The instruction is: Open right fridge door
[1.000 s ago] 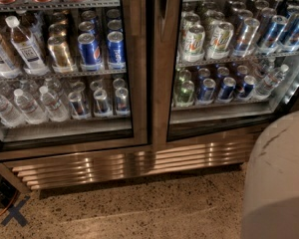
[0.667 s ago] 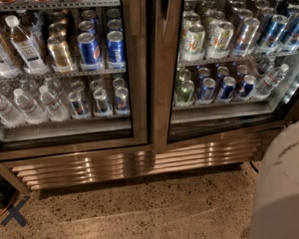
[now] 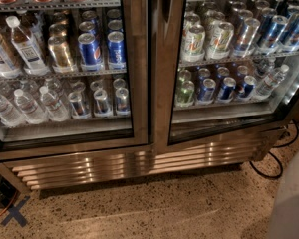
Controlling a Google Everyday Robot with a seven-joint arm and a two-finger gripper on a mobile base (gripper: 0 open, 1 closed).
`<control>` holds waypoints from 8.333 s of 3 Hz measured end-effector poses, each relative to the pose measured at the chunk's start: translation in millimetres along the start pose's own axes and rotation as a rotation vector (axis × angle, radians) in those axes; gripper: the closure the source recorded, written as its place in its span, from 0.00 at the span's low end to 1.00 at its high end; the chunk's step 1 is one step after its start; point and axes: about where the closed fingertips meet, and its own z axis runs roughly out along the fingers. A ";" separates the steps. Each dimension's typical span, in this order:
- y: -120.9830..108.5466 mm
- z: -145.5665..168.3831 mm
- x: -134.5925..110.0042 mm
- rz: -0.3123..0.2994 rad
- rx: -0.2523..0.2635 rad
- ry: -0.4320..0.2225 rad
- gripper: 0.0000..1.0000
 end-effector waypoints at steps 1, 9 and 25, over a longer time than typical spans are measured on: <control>0.0 0.1 -0.2 0.000 0.000 0.000 1.00; 14.9 -5.4 -4.8 0.042 0.024 0.065 1.00; 54.3 -41.1 -23.9 0.103 0.147 0.147 0.00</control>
Offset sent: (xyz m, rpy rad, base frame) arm -0.0006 0.0079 0.0195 -0.0537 0.0242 0.0039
